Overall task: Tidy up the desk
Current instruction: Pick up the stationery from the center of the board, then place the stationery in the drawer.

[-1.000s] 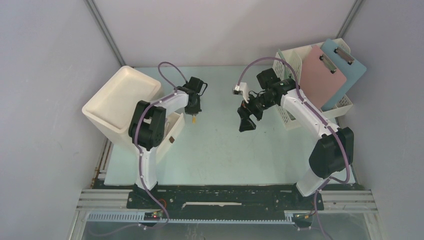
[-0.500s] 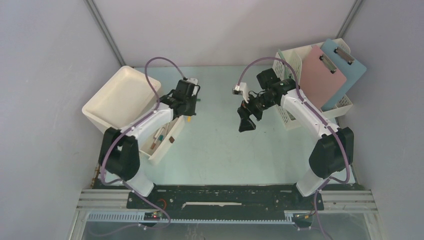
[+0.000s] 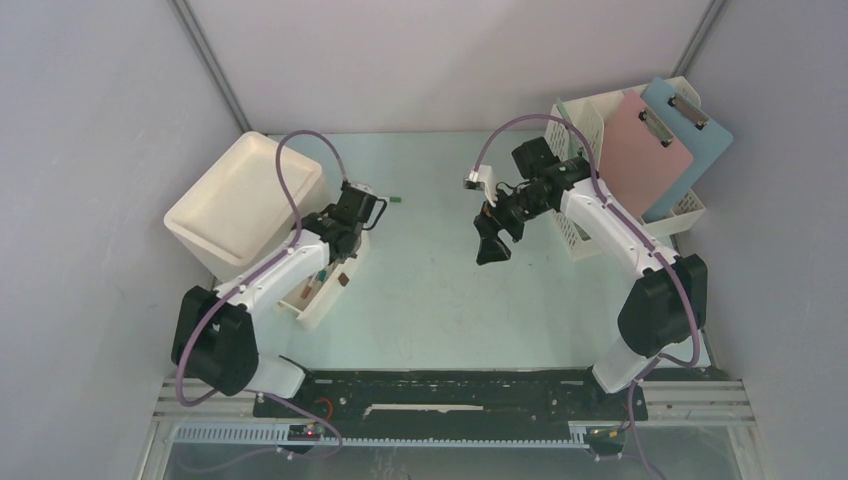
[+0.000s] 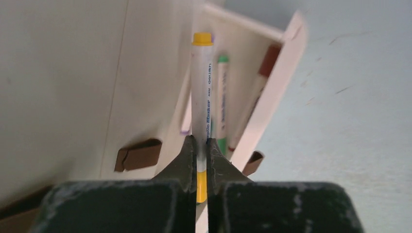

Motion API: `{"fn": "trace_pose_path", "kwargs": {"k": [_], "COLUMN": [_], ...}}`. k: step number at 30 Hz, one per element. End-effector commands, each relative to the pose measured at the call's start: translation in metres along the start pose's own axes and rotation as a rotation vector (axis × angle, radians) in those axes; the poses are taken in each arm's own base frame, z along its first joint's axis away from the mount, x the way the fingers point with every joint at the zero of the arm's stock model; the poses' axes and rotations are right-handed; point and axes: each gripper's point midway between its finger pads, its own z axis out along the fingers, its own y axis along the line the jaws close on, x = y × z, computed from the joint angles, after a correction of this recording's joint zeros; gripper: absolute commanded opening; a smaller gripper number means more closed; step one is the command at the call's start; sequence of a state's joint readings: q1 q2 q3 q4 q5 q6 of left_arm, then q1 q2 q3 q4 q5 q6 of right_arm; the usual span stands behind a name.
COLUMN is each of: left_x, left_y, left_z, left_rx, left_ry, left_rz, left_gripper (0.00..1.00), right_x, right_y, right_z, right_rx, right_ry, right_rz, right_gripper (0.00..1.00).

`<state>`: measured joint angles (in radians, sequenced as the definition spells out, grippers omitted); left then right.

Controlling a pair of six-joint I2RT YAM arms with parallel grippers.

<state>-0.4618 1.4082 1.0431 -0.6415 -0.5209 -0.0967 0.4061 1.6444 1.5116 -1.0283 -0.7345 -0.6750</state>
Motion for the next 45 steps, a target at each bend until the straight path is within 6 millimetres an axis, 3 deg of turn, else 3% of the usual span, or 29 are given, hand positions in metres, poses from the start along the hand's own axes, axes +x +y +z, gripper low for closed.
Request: {"fn": "trace_pose_path", "kwargs": {"k": [1, 3, 6, 10, 15, 17, 20, 21, 24, 27, 30, 33, 36, 40, 45], "left_x": [0.015, 0.017, 0.017, 0.003, -0.023, -0.033, -0.053, -0.058, -0.086, -0.113, -0.131, -0.141, -0.14, -0.123, -0.095], "left_y": [0.031, 0.034, 0.038, 0.035, 0.016, 0.009, -0.004, -0.013, -0.035, -0.054, -0.063, -0.061, -0.046, -0.017, 0.013], "left_z": [-0.002, 0.001, 0.001, -0.012, -0.035, -0.045, -0.061, -0.064, -0.074, -0.077, -0.073, -0.081, -0.096, -0.109, -0.121], "left_rx": [-0.176, -0.207, -0.243, -0.187, 0.012, 0.088, 0.222, 0.289, 0.473, 0.585, 0.606, 0.615, 0.584, 0.488, 0.392], "left_ry": [0.047, 0.064, 0.073, 0.009, -0.173, -0.268, -0.412, -0.454, -0.549, -0.528, -0.468, -0.483, -0.541, -0.585, -0.626], "left_rz": [0.026, 0.025, 0.011, -0.063, -0.187, -0.238, -0.348, -0.387, -0.518, -0.569, -0.549, -0.531, -0.514, -0.491, -0.506], "left_gripper": [0.03, 0.21, 0.38, 0.44, 0.57, 0.68, 0.96, 0.99, 1.0, 1.0, 0.99, 0.97, 0.98, 0.99, 1.0], "right_x": [-0.004, -0.005, -0.005, -0.011, -0.03, -0.035, -0.043, -0.045, -0.048, -0.048, -0.063, -0.084, -0.105, -0.128, -0.154], "right_y": [0.004, 0.002, -0.001, -0.006, -0.022, -0.033, -0.038, -0.039, -0.044, -0.057, -0.082, -0.09, -0.106, -0.144, -0.156], "right_z": [0.001, 0.001, 0.001, 0.002, 0.007, 0.013, 0.015, 0.016, 0.019, 0.019, 0.02, 0.032, 0.056, 0.088, 0.117], "right_rx": [0.002, 0.009, 0.028, 0.06, 0.092, 0.093, 0.03, 0.006, -0.005, 0.058, 0.094, 0.04, 0.111, 0.351, 0.393], "right_ry": [-0.01, -0.01, -0.014, -0.048, -0.075, -0.071, -0.039, -0.041, -0.062, -0.065, -0.094, -0.078, -0.008, 0.058, -0.017], "right_rz": [-0.016, -0.017, -0.023, -0.064, -0.105, -0.086, -0.012, 0.011, 0.033, 0.031, 0.016, -0.071, -0.213, -0.38, -0.465], "right_gripper": [1.0, 1.0, 1.0, 1.0, 1.0, 1.0, 1.0, 1.0, 1.0, 1.0, 1.0, 1.0, 1.0, 1.0, 1.0]}}
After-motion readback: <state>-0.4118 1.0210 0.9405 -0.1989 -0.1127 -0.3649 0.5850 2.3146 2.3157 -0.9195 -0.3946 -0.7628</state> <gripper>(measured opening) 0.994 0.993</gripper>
